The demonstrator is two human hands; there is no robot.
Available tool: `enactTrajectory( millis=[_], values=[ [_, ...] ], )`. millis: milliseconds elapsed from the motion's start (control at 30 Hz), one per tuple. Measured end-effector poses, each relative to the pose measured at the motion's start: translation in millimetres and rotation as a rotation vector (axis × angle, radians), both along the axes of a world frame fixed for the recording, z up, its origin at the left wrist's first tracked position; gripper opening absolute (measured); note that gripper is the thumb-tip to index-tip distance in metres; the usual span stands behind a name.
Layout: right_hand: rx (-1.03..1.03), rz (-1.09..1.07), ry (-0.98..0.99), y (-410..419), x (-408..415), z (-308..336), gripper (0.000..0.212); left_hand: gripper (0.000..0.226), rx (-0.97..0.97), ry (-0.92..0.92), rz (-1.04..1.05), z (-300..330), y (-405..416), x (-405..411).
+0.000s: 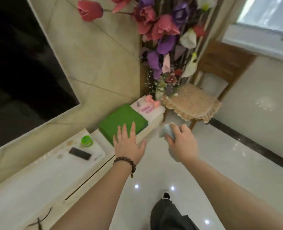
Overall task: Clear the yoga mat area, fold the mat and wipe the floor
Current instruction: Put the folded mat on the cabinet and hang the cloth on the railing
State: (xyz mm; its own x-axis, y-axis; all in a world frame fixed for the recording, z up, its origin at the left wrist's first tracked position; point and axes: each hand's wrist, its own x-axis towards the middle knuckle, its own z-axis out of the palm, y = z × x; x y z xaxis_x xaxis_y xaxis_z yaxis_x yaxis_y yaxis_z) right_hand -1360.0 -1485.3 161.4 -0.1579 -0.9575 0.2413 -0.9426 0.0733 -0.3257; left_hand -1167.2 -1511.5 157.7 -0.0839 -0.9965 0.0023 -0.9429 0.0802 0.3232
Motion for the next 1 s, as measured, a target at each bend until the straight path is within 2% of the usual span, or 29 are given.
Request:
enactTrajectory(
  millis=[200, 367, 567, 733, 1000],
  values=[
    [0.028, -0.398, 0.002, 91.5, -110.7, 23.2, 0.043, 0.076, -0.044, 0.025, -0.354, 20.0, 22.3, -136.5],
    [-0.016, -0.588, -0.024, 167.8, -188.1, 38.0, 0.045, 0.075, -0.081, 0.021, -0.592, 34.8, 56.0, -233.4],
    [-0.011, -0.800, -0.020, 259.5, -279.3, 37.2, 0.049, 0.074, -0.087, 0.019, -0.761, 40.2, 112.4, -344.6],
    [-0.032, -0.882, -0.002, 331.5, -350.6, 40.5, 0.051, 0.073, -0.087, 0.023, -0.883, 51.9, 173.8, -435.3],
    [-0.060, -0.965, 0.034, 416.0, -475.1, 49.3, 0.050, 0.074, -0.078, 0.036, -0.954, 51.6, 251.2, -564.2]
  ],
)
